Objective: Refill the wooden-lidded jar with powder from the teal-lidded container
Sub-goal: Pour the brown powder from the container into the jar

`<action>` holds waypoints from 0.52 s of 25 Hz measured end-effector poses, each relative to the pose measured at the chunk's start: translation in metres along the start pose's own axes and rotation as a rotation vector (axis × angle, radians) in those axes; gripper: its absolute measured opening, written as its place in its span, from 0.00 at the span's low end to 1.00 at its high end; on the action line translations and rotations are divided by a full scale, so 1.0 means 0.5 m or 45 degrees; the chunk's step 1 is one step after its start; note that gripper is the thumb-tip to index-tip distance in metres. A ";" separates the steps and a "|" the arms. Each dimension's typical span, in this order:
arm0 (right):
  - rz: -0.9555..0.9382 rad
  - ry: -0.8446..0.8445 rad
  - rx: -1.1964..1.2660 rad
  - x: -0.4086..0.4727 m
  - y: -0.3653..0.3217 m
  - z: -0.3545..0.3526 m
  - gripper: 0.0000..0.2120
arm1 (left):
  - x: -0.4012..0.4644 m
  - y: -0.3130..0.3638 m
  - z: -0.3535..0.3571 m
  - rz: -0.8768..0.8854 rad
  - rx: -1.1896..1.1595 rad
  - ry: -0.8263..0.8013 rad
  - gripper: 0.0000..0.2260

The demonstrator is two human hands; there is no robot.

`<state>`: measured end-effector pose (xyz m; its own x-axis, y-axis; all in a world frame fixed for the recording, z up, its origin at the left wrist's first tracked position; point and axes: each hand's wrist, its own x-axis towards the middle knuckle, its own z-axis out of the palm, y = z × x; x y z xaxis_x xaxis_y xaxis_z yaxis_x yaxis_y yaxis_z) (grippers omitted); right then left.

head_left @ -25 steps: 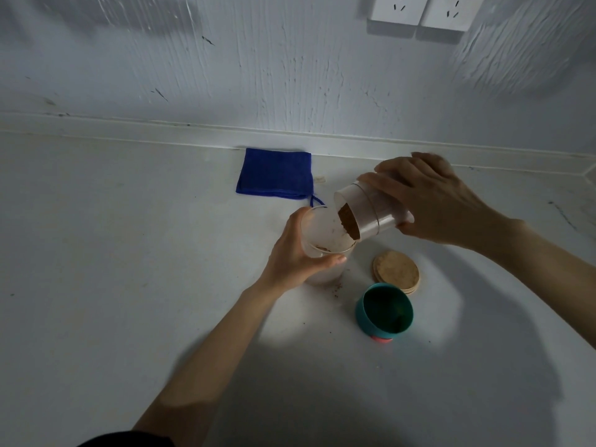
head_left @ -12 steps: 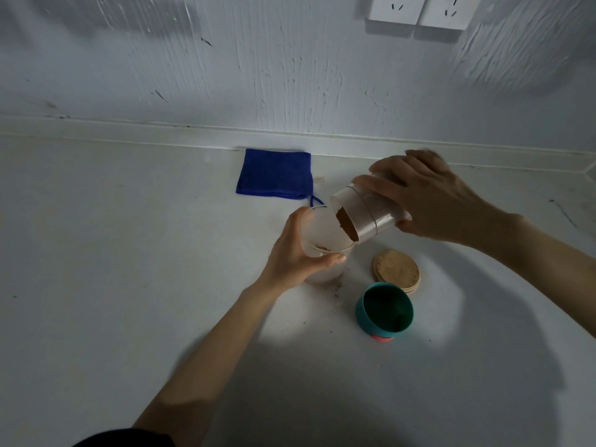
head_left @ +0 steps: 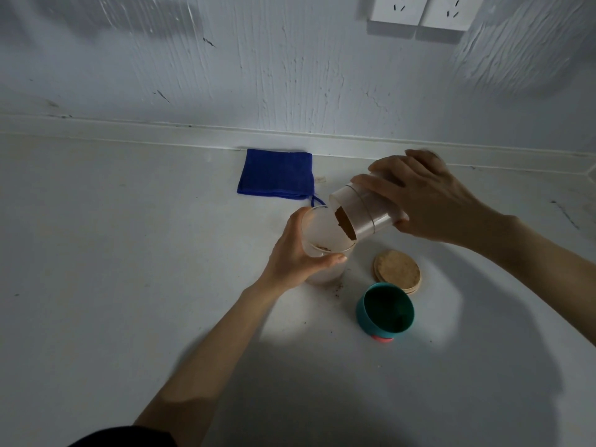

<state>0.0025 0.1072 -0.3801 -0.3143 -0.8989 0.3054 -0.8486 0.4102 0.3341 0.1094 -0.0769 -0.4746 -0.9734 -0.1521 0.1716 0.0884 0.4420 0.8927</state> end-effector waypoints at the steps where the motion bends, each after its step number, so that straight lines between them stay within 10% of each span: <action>1: -0.007 0.007 0.001 0.001 -0.001 -0.002 0.39 | 0.000 0.001 0.000 0.001 -0.001 -0.005 0.40; 13: 0.002 -0.003 -0.007 0.000 -0.005 -0.006 0.40 | 0.001 0.002 0.001 -0.011 -0.035 0.004 0.39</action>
<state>0.0058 0.1066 -0.3782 -0.3169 -0.8985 0.3039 -0.8455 0.4128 0.3388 0.1091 -0.0761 -0.4741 -0.9735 -0.1587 0.1649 0.0856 0.4160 0.9053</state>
